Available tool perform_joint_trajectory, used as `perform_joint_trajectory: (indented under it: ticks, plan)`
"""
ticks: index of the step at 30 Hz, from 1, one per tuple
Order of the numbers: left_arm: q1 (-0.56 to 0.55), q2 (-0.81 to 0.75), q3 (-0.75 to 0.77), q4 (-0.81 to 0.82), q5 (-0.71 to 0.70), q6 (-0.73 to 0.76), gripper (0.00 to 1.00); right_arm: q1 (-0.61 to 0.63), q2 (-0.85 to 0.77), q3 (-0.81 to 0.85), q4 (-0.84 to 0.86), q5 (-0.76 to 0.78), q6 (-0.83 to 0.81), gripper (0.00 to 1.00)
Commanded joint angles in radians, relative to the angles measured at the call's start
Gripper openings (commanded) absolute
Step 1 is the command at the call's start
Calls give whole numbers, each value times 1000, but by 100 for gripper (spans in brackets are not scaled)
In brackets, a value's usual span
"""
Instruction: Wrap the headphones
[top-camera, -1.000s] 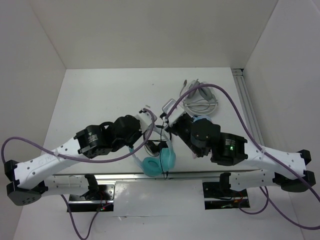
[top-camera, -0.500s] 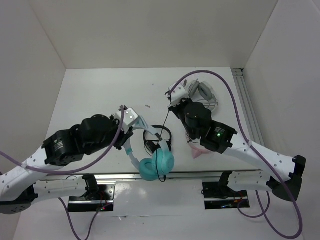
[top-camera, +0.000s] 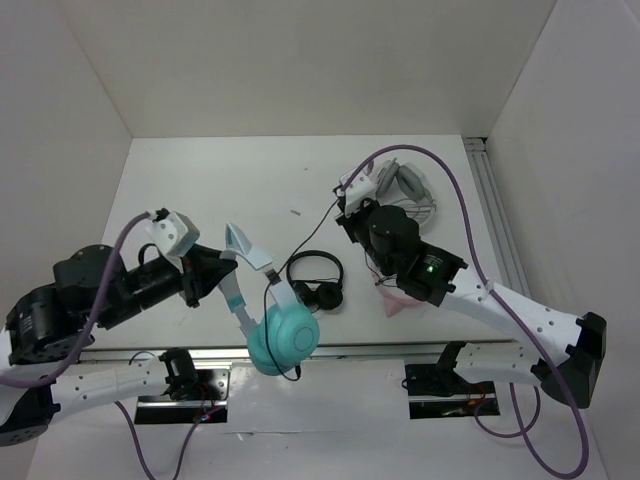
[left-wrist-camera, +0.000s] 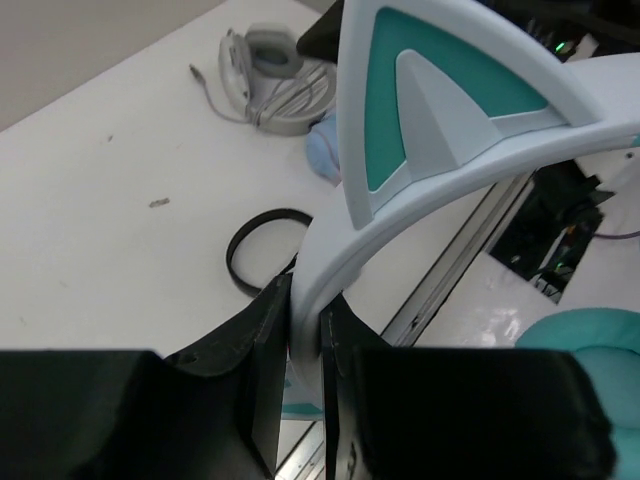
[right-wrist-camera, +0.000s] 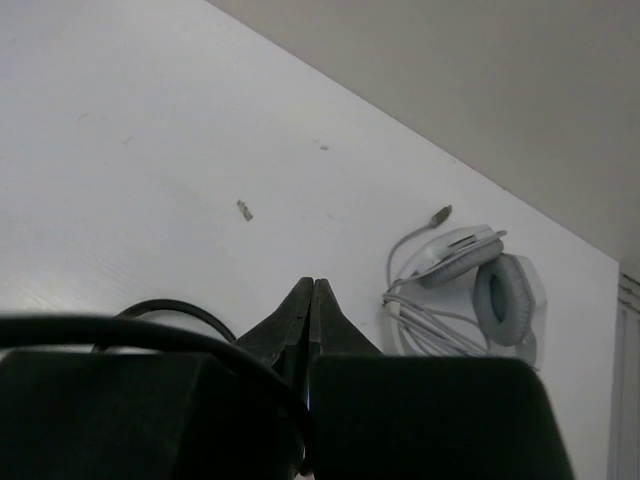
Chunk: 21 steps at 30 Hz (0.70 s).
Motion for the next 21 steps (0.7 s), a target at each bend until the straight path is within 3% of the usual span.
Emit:
perform_joint_trajectory:
  ticks: [1, 8, 15, 21]
  plan:
    - [-3, -5, 80, 144, 83, -72, 0, -7, -25, -13, 91, -82, 42, 3]
    - [-3, 4, 121, 199, 132, -175, 0, -7, 0, -77, 166, -168, 74, 5]
    - [-3, -29, 158, 251, -47, -325, 0, -7, 9, -194, 318, -274, 126, 5]
    - [-3, -51, 149, 232, -369, -538, 0, -7, 41, -309, 510, -499, 174, 5]
